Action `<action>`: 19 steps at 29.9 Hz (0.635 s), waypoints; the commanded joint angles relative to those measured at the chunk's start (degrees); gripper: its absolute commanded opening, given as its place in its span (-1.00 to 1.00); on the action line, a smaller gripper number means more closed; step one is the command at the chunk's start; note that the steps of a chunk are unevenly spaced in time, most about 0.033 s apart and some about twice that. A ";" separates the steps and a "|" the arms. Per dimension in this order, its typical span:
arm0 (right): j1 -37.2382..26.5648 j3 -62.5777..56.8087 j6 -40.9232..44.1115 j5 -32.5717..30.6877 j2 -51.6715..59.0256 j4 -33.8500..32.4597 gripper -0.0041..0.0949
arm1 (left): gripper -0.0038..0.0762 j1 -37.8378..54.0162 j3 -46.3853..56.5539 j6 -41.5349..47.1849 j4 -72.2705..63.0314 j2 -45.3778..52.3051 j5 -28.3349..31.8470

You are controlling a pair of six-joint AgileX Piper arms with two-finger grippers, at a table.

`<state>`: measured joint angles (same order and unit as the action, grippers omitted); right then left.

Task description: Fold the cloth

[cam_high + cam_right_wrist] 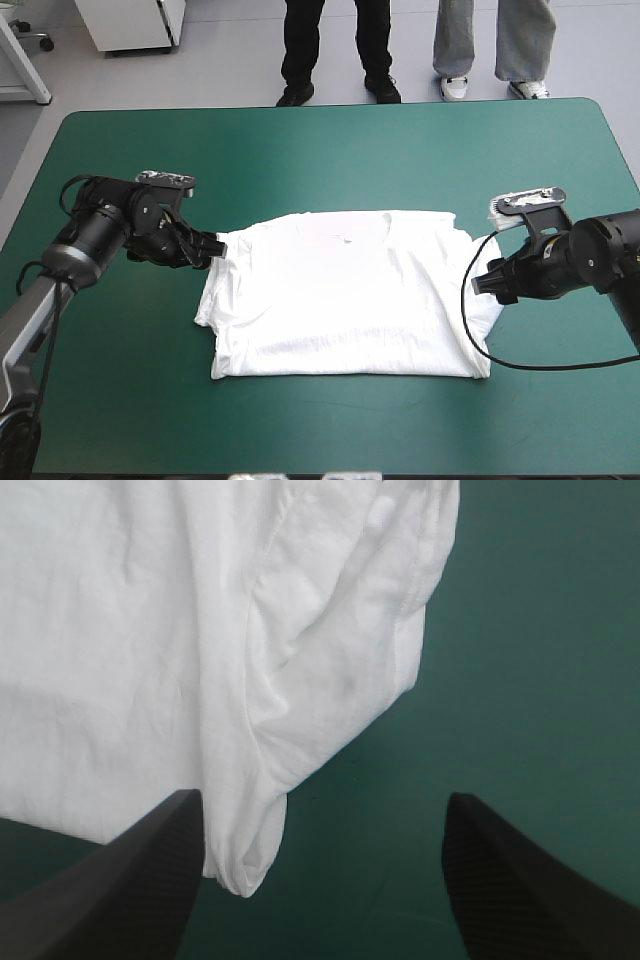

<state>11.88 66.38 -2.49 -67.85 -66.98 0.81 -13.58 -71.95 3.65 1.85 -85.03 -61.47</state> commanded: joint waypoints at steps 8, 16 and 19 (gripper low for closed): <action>0.01 1.94 -0.10 0.99 1.89 -0.42 0.37 | 0.49 -0.11 1.22 -0.71 -2.53 -4.77 2.21; 0.01 2.03 -0.10 1.51 3.16 -0.81 0.35 | 0.35 -0.11 6.93 -0.54 -2.95 -6.70 4.91; 0.01 2.03 -0.10 1.51 3.16 -0.81 0.35 | 0.13 -0.11 7.32 -0.54 -4.08 -7.65 5.05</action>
<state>11.88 66.38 -2.49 -68.15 -65.05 0.56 -13.58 -63.78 2.85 -0.85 -94.16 -57.48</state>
